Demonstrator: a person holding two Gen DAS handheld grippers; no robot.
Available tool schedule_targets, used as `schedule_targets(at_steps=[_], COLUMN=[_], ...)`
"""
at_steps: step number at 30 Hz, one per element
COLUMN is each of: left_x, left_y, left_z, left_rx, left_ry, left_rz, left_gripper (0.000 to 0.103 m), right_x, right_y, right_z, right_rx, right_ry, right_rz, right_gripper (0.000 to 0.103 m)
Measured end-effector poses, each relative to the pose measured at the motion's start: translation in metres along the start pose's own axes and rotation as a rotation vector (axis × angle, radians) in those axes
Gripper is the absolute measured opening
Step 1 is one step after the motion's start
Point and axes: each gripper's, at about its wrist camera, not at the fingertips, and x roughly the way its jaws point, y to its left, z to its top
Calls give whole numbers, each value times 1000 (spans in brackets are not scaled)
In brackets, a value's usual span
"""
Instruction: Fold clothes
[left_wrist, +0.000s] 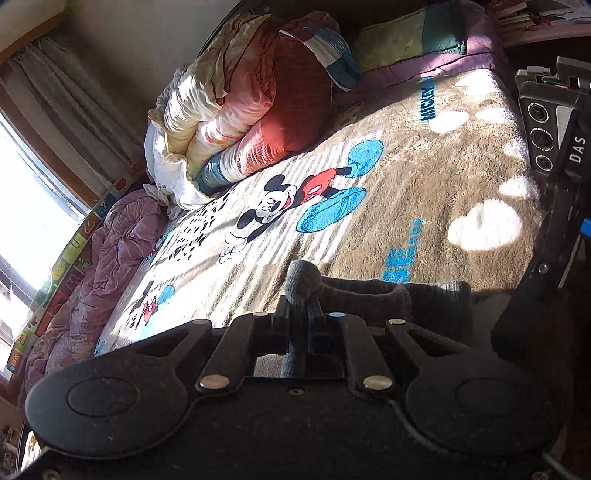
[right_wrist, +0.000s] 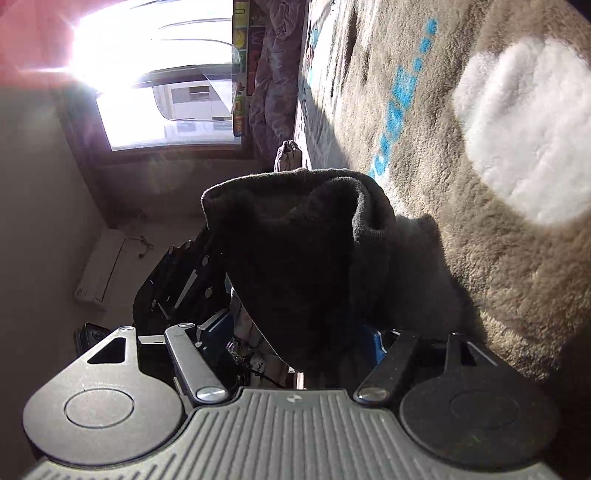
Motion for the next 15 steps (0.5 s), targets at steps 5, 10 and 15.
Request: schedule_targets(at_steps=[5, 10, 15], left_x=[19, 36, 44], left_y=[29, 49, 55], left_z=[0, 4, 10], left_rx=[-97, -133, -104], left_ry=[8, 9, 27], left_rz=[-119, -240, -286], left_gripper=[7, 7, 7], right_x=[-7, -11, 38], right_y=[18, 39, 58], right_z=[-4, 11, 36], right_rx=[-138, -297, -466], right_ry=[8, -132, -55], right_rz=[-43, -61, -192], right_gripper=[46, 36, 33])
